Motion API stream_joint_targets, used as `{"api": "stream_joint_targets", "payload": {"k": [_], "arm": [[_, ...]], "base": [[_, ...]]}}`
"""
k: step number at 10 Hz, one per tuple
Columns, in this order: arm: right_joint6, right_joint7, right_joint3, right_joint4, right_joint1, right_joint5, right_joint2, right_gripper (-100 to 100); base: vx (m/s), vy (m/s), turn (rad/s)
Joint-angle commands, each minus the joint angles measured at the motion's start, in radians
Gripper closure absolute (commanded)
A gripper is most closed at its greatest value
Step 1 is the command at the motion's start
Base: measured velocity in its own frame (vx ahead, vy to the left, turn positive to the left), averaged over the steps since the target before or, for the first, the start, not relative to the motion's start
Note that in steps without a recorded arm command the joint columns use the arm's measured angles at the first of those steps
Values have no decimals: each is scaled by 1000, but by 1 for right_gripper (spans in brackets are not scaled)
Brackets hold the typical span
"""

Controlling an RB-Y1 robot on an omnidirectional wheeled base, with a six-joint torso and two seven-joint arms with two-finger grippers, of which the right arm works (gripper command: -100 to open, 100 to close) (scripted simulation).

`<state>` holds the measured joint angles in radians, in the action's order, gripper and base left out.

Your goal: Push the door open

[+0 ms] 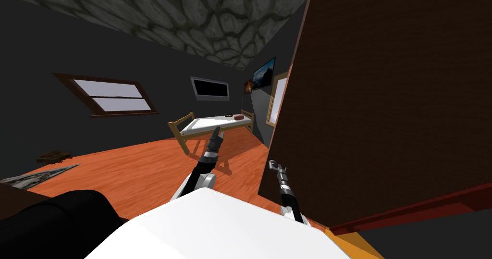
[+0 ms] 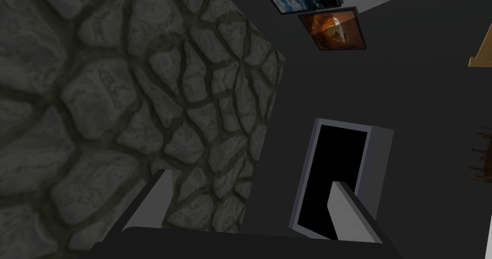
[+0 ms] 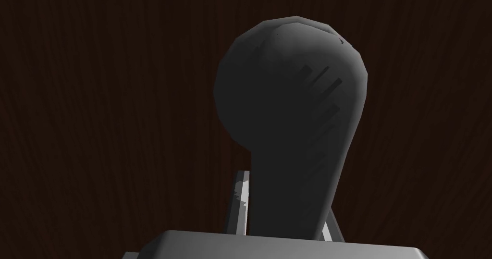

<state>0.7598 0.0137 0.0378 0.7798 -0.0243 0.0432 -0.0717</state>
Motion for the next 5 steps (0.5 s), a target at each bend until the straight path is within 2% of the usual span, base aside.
{"api": "stream_joint_targets", "payload": {"k": [1,3,4,5], "arm": [[-12,-10,30,18,3,13,-8,100],[-11,-18,57,16,2,26,-6,100],[-11,-18,57,16,2,26,-6,100],[-11,-18,57,16,2,26,-6,100]], "base": [[139,79,-45],[208,114,-95],[118,93,-55],[35,18,-5]]}}
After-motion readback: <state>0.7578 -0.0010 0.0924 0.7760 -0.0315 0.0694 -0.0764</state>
